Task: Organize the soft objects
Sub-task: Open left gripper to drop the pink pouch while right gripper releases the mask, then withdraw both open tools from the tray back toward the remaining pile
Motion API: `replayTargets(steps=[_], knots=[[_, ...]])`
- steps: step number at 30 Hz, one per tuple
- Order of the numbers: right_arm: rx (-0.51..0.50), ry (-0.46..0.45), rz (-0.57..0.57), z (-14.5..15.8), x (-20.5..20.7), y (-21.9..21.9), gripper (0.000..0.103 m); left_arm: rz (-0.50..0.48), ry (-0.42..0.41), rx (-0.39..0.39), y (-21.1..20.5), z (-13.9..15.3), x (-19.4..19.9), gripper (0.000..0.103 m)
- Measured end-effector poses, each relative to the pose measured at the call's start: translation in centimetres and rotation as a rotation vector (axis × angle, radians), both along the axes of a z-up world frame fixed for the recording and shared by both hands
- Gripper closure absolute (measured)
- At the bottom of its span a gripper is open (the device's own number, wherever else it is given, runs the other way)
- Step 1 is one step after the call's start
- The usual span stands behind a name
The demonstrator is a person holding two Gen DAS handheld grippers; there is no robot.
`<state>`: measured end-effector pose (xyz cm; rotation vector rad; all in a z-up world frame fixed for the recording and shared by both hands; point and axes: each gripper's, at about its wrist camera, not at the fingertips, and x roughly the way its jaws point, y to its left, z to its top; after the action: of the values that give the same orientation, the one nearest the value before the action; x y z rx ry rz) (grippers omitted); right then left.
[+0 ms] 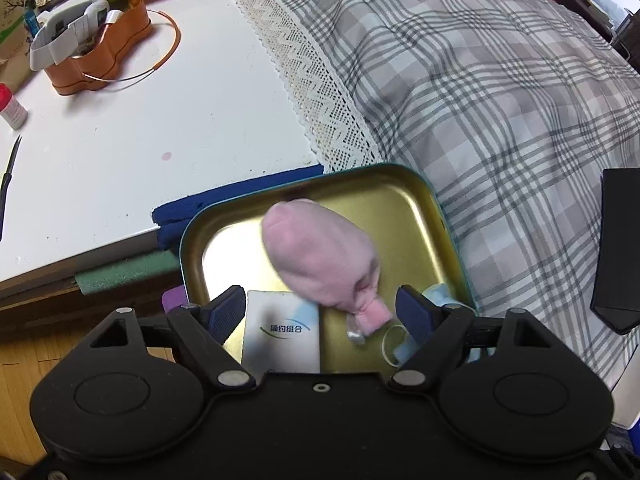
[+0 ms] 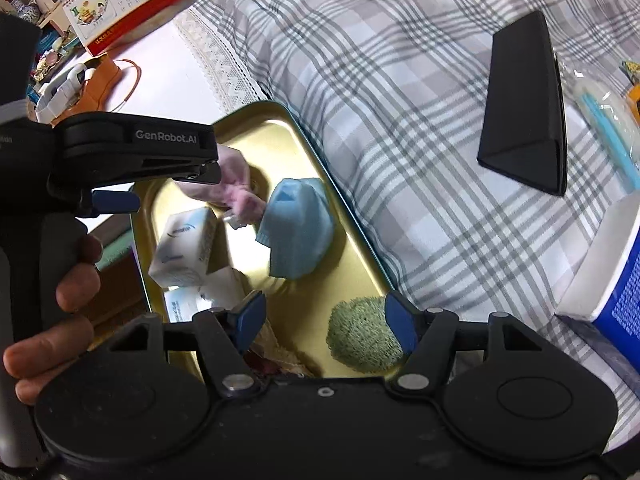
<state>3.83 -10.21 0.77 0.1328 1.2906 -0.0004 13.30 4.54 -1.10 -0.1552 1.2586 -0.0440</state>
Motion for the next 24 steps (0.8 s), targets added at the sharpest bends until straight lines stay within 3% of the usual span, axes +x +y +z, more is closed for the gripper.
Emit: replayTargets(steps=[15,24], knots=[[0.016,-0.003,-0.008,1.6,-3.4,-1.2,0.037,0.010,0.030,0.068,0.0,-1.2,-1.0,0.025],[0.031,-0.022,-0.015,2.6,-6.2,-2.5,0.037,-0.010,0.002,0.045,-0.6,-0.3,-3.6,0.025]])
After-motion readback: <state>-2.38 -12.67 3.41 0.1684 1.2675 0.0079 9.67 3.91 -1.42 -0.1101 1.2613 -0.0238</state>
